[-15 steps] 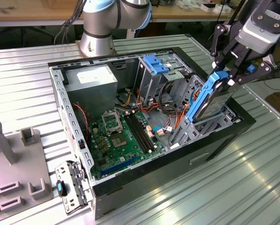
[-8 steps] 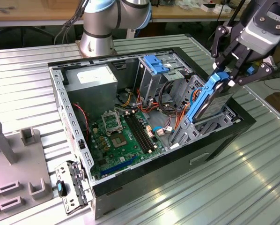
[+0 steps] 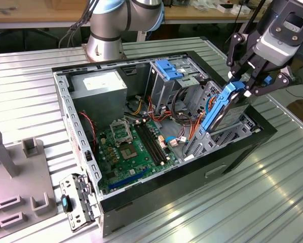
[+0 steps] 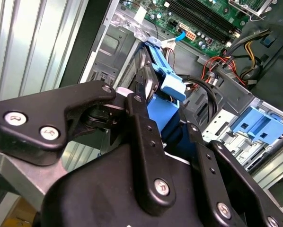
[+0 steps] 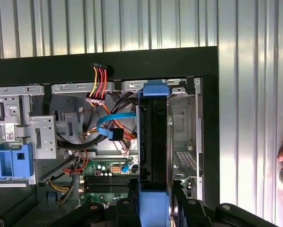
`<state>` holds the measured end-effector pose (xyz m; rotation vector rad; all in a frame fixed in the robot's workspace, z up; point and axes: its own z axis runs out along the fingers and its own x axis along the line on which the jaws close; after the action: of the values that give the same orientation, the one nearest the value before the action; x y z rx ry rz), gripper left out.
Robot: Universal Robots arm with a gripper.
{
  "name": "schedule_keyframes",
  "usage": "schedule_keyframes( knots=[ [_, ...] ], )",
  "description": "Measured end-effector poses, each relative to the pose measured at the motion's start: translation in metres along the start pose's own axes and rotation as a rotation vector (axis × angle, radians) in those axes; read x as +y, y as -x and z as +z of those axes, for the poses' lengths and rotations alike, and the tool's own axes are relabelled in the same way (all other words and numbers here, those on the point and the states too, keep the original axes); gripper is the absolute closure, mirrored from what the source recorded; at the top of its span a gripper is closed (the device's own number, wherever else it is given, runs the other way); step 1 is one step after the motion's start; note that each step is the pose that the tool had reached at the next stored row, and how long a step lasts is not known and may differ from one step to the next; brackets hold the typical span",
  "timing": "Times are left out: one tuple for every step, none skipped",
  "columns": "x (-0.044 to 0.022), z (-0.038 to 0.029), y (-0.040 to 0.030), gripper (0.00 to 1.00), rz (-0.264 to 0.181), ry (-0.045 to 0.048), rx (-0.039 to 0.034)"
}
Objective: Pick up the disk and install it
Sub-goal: 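Insert the disk into the insertion slot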
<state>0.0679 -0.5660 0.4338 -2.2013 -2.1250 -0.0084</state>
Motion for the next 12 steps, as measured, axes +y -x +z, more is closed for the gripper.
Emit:
schedule_keyframes(
  knots=[
    [0.0001,0.0008,0.0001,0.63,0.0,-0.0001,0.0009],
    [0.0002,0.0025,0.0003,0.63,0.0,-0.0002,0.003],
    [0.0005,0.0065,0.0007,0.63,0.0,-0.0005,0.0078],
    [0.0013,0.0144,0.0015,0.63,-0.001,-0.0011,0.0181],
    [0.0021,0.0244,0.0027,0.63,-0.002,-0.0019,0.0323],
    [0.0023,0.0274,0.0031,0.63,-0.002,-0.0021,0.0364],
    [0.0026,0.0292,0.0033,0.63,-0.002,-0.0021,0.0387],
    [0.0026,0.0301,0.0034,0.63,-0.002,-0.0022,0.0399],
    [0.0026,0.0311,0.0036,0.63,-0.002,-0.0024,0.0411],
    [0.003,0.0336,0.0038,0.63,-0.002,-0.0023,0.0449],
    [0.003,0.0343,0.0039,0.63,-0.002,-0.0025,0.0454],
    [0.003,0.0344,0.0039,0.63,-0.002,-0.0027,0.0455]
  ],
)
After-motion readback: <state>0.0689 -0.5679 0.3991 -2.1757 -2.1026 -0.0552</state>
